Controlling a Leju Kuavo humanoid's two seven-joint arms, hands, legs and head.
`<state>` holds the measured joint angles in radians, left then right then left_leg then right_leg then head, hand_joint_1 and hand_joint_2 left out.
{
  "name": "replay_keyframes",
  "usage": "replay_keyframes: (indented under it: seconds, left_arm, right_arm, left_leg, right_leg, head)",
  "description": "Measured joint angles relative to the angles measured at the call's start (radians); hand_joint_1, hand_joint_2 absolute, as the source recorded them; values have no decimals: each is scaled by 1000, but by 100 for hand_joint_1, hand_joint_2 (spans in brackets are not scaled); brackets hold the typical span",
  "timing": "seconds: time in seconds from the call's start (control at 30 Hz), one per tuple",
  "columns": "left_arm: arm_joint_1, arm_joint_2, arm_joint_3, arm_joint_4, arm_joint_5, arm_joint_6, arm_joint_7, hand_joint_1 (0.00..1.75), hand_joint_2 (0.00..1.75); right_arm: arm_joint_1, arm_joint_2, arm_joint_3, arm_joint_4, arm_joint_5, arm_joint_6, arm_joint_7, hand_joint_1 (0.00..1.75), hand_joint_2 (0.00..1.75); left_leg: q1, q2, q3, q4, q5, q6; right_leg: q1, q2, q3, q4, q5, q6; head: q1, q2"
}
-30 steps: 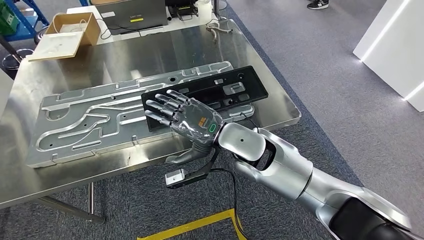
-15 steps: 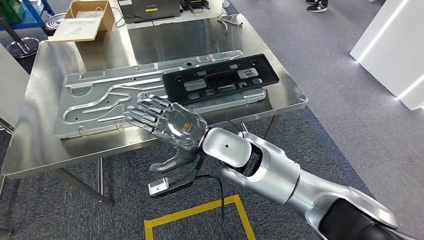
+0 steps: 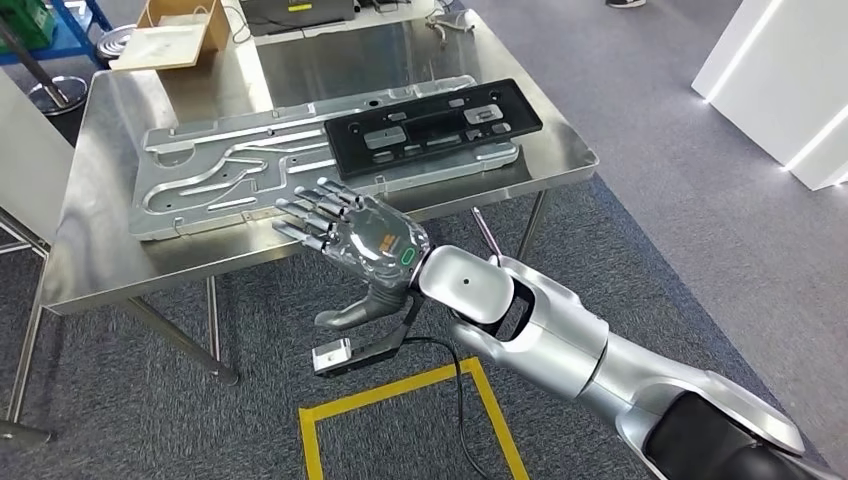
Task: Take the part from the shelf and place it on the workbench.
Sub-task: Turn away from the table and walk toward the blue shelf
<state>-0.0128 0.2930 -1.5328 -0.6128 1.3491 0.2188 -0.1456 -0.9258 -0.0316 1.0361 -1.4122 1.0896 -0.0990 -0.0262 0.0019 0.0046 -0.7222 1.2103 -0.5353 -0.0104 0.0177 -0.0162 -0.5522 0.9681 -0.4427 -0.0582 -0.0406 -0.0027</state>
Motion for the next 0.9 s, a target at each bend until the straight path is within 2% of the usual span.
replay_keyframes:
  seconds: [0.03, 0.07, 0.1, 0.13, 0.17, 0.2, 0.23, 0.27, 0.3, 0.33, 0.37, 0.4, 0.43, 0.47, 0.5, 0.53, 0.57, 0.6, 0.63, 0.67, 0.7, 0.73, 0.77, 0.8, 0.83, 0.87, 0.9]
  left_arm:
    - [-3, -1, -4, -3, -13, 21, 16, 0, 0]
    - [-5, 0, -7, -16, -30, 53, 41, 0, 0]
    - [-5, 3, -11, -42, -48, 98, 74, 0, 0]
    - [-4, 9, -14, -79, -66, 148, 104, 0, 0]
    - [0, 17, -16, -126, -79, 198, 128, 0, 0]
    - [3, 26, -17, -170, -87, 240, 143, 0, 0]
    - [7, 33, -18, -209, -90, 267, 149, 0, 0]
    - [9, 39, -18, -241, -88, 284, 151, 0, 0]
    - [10, 46, -19, -266, -83, 292, 150, 0, 0]
    - [10, 50, -20, -290, -75, 296, 148, 0, 0]
    - [9, 56, -21, -310, -68, 297, 146, 0, 0]
    - [9, 60, -22, -326, -61, 297, 144, 0, 0]
    - [8, 64, -23, -339, -54, 296, 141, 0, 0]
    - [8, 68, -23, -348, -50, 295, 139, 0, 0]
    - [8, 71, -23, -355, -45, 293, 136, 0, 0]
    - [8, 74, -23, -360, -43, 290, 134, 0, 0]
    - [8, 76, -23, -365, -42, 288, 132, 0, 0]
    - [8, 78, -23, -369, -41, 287, 130, 0, 0]
    - [8, 79, -23, -373, -40, 286, 128, 0, 0]
    - [7, 80, -23, -377, -40, 286, 127, 0, 0]
    - [6, 80, -23, -382, -39, 286, 127, 0, 0]
    - [6, 80, -24, -385, -39, 285, 125, 0, 0]
    - [6, 80, -24, -388, -40, 283, 123, 0, 0]
    - [7, 81, -24, -389, -41, 280, 120, 0, 0]
    - [7, 81, -25, -390, -42, 276, 118, 0, 0]
    - [7, 82, -25, -390, -42, 272, 116, 0, 0]
    - [7, 83, -25, -390, -43, 270, 115, 0, 0]
  right_arm:
    - [4, -14, -6, -4, -16, 5, 1, 0, 0]
    - [12, -34, -16, -9, -39, 10, -2, 0, 0]
    - [23, -59, -30, -14, -67, 10, -13, 0, 0]
    - [36, -85, -46, -16, -92, 2, -32, 0, 0]
    - [47, -113, -63, -17, -113, -10, -53, 0, 0]
    - [55, -138, -81, -15, -127, -22, -71, 0, 0]
    - [59, -160, -99, -14, -137, -32, -86, 0, 0]
    - [61, -177, -118, -13, -144, -38, -94, 0, 0]
    - [62, -190, -134, -11, -149, -40, -99, 0, 0]
    - [64, -200, -145, -10, -152, -39, -102, 0, 0]
    - [66, -208, -152, -8, -154, -37, -103, 0, 0]
    - [68, -216, -156, -6, -155, -35, -104, 0, 0]
    - [70, -221, -159, -4, -155, -33, -105, 0, 0]
    - [71, -223, -163, -1, -155, -33, -106, 0, 0]
    - [71, -226, -166, 1, -156, -33, -107, 0, 0]
    - [73, -229, -168, 3, -156, -34, -107, 0, 0]
    - [74, -231, -169, 6, -156, -34, -107, 0, 0]
    - [76, -232, -169, 8, -157, -34, -107, 0, 0]
    - [76, -233, -169, 10, -157, -34, -107, 0, 0]
    - [76, -233, -171, 10, -157, -34, -106, 0, 0]
    - [75, -233, -173, 10, -157, -35, -106, 0, 0]
    - [73, -233, -176, 10, -157, -38, -106, 0, 0]
    - [72, -233, -178, 10, -156, -42, -107, 0, 0]
    - [71, -235, -180, 12, -156, -47, -109, 0, 0]
    - [71, -236, -182, 14, -156, -51, -112, 0, 0]
    - [71, -237, -182, 16, -156, -53, -113, 0, 0]
    - [72, -238, -182, 18, -156, -53, -114, 0, 0]
  left_leg:
    - [6, 0, -4, 55, -11, -7]
    - [12, 0, 3, 88, 4, -15]
    - [18, 0, 24, 91, 37, -23]
    - [24, 0, 63, 60, 67, -32]
    - [31, -2, 117, 1, 70, -44]
    - [34, -6, 172, -72, 50, -47]
    - [36, -8, 211, -131, 22, -44]
    - [35, -10, 233, -168, -5, -36]
    - [31, -10, 235, -181, -12, -21]
    - [30, -7, 226, -176, -6, -8]
    - [29, -4, 217, -175, 4, 3]
    - [27, -1, 207, -176, 15, 14]
    - [25, 1, 194, -176, 29, 24]
    - [22, 2, 179, -176, 42, 29]
    - [18, 3, 163, -175, 55, 33]
    - [14, 3, 146, -174, 68, 36]
    - [10, 3, 129, -174, 81, 37]
    - [6, 2, 112, -174, 93, 38]
    - [1, 2, 97, -174, 104, 39]
    - [-2, 1, 85, -174, 114, 39]
    - [-6, 1, 76, -174, 121, 37]
    - [-7, 1, 71, -175, 129, 34]
    - [-7, 2, 69, -176, 137, 30]
    - [-6, 2, 68, -179, 146, 25]
    - [-6, 3, 67, -181, 153, 20]
    - [-4, 3, 63, -177, 151, 14]
    - [-4, 1, 55, -161, 133, 9]
  right_leg:
    - [-3, -1, -19, 2, 14, 6]
    - [-8, -2, -40, 6, 26, 13]
    - [-14, -5, -61, 13, 38, 21]
    - [-20, -7, -82, 23, 48, 30]
    - [-23, -8, -103, 36, 56, 39]
    - [-25, -8, -120, 51, 62, 48]
    - [-24, -7, -133, 63, 70, 56]
    - [-23, -6, -142, 70, 78, 61]
    - [-24, -6, -145, 73, 87, 67]
    - [-26, -4, -148, 73, 92, 72]
    - [-30, -2, -154, 80, 78, 76]
    - [-33, 0, -163, 101, 45, 80]
    - [-35, 2, -176, 141, -5, 83]
    - [-35, 4, -192, 198, -61, 84]
    - [-35, 5, -205, 261, -103, 84]
    - [-33, 6, -212, 317, -122, 83]
    - [-32, 7, -208, 352, -117, 80]
    - [-29, 8, -189, 355, -94, 74]
    - [-25, 9, -152, 324, -68, 64]
    - [-18, 10, -99, 266, -54, 50]
    - [-10, 11, -39, 189, -60, 36]
    - [-3, 10, 12, 120, -76, 27]
    - [2, 10, 45, 70, -92, 21]
    - [6, 9, 59, 41, -99, 20]
    - [3, 9, 60, 29, -92, 20]
    - [1, 7, 58, 21, -81, 19]
    - [-2, 5, 56, 14, -70, 16]
  head:
    - [0, 0]
    - [0, 0]
    - [0, 0]
    - [0, 0]
    - [0, 0]
    - [0, 0]
    - [0, 0]
    - [0, 0]
    - [1, 0]
    - [1, 0]
    - [1, 0]
    - [1, 0]
    - [1, 0]
    - [1, 0]
    - [1, 0]
    - [1, 0]
    - [1, 0]
    - [1, 0]
    - [1, 0]
    - [0, 0]
    - [1, 0]
    - [0, 0]
    - [1, 0]
    - [1, 0]
    - [1, 0]
    - [1, 0]
    - [1, 0]
